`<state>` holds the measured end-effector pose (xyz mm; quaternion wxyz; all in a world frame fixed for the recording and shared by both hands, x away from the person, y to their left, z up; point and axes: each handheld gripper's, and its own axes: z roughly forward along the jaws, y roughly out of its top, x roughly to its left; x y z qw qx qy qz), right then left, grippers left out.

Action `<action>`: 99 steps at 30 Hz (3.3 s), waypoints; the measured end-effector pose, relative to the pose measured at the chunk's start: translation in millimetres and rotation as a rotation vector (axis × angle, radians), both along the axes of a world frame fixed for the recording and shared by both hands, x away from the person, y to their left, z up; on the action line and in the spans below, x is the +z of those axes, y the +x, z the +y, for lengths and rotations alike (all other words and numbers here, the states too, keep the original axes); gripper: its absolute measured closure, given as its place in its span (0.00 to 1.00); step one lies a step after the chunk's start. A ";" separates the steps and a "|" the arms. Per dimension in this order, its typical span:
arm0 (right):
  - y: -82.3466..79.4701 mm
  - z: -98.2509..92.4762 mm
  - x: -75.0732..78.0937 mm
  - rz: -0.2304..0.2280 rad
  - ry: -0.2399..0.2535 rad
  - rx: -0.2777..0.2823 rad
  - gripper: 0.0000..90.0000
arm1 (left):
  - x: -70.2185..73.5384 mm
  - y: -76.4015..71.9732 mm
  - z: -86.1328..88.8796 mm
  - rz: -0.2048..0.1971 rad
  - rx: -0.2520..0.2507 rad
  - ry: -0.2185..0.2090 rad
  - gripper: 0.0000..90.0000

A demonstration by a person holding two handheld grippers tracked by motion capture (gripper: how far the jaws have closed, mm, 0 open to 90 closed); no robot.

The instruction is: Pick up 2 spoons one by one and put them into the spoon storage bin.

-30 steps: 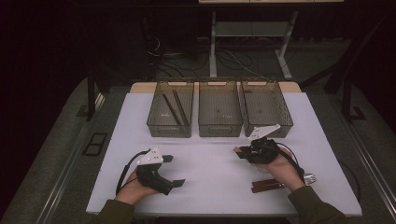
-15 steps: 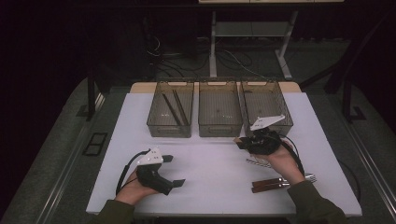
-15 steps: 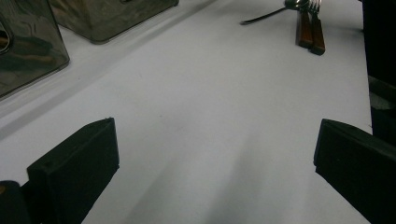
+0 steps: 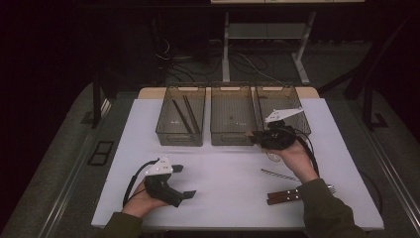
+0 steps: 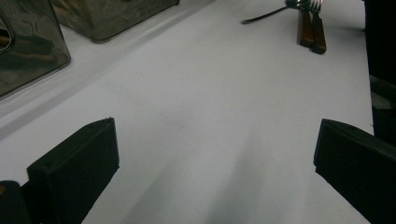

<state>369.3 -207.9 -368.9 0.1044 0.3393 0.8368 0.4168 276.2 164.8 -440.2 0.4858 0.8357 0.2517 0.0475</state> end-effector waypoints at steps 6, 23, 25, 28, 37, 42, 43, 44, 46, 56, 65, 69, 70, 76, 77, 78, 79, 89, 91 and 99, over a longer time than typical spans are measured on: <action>13.2 6.7 9.4 -0.003 -0.010 -0.012 0.82 | 0.1 0.0 -0.2 -0.002 -0.003 0.001 0.00; 61.3 28.4 25.8 0.002 -0.001 -0.045 0.82 | 0.3 0.3 -0.4 -0.002 -0.008 -0.008 0.00; 67.3 31.4 25.2 0.000 -0.002 -0.044 0.82 | 0.2 0.4 -0.5 -0.003 -0.009 -0.011 0.00; 75.4 36.5 23.4 0.011 0.009 -0.037 0.82 | 0.2 0.3 -0.5 -0.002 -0.010 -0.010 0.00; 96.8 42.7 12.9 0.047 -0.032 -0.080 0.82 | 0.9 0.3 0.0 -0.007 -0.016 -0.004 0.00; 106.0 44.8 8.0 0.063 -0.026 -0.094 0.82 | 1.1 0.1 -0.3 -0.007 -0.015 -0.013 0.00; 107.7 45.5 7.4 0.063 -0.027 -0.096 0.82 | 1.1 0.1 -0.3 -0.007 -0.016 -0.012 0.00; 109.2 46.4 7.1 0.066 -0.030 -0.097 0.82 | 1.0 0.0 -0.5 -0.006 -0.015 -0.015 0.00; 112.2 48.9 6.2 0.071 -0.036 -0.104 0.82 | 0.9 -0.2 -1.0 -0.004 -0.012 -0.024 0.00; 119.0 64.0 -11.7 0.081 -0.119 -0.107 0.81 | 1.6 -0.2 0.0 -0.007 -0.018 -0.023 0.00; 118.7 66.0 -13.6 0.097 -0.096 -0.108 0.63 | 1.7 0.1 0.1 -0.010 -0.019 -0.022 0.00; 116.4 62.0 -9.4 0.085 -0.084 -0.114 0.58 | 1.6 0.3 0.3 -0.008 -0.019 -0.021 0.00; 115.0 60.9 -7.7 0.082 -0.079 -0.113 0.57 | 1.6 0.3 0.4 -0.008 -0.019 -0.020 0.00; 102.6 50.6 3.7 0.055 -0.027 -0.098 0.51 | 1.3 0.4 0.2 -0.007 -0.018 -0.017 0.00; 100.4 48.1 5.1 0.051 -0.025 -0.090 0.50 | 1.3 0.4 0.3 -0.008 -0.019 -0.014 0.00; 97.7 46.0 6.4 0.050 -0.018 -0.087 0.50 | 1.3 0.4 0.4 -0.008 -0.019 -0.015 0.00; 95.1 43.7 7.5 0.045 -0.013 -0.084 0.49 | 1.2 0.3 0.3 -0.004 -0.017 -0.016 0.00; 67.2 18.1 19.8 0.003 -0.003 -0.044 0.46 | 0.4 -0.4 -0.7 0.005 -0.006 -0.019 0.00; 60.1 12.1 21.4 -0.012 0.006 -0.038 0.46 | 0.5 0.0 -0.2 0.002 -0.009 -0.013 0.00; 32.1 -9.0 18.7 -0.016 0.020 -0.028 0.44 | 0.8 -0.3 0.4 0.001 -0.009 -0.008 0.00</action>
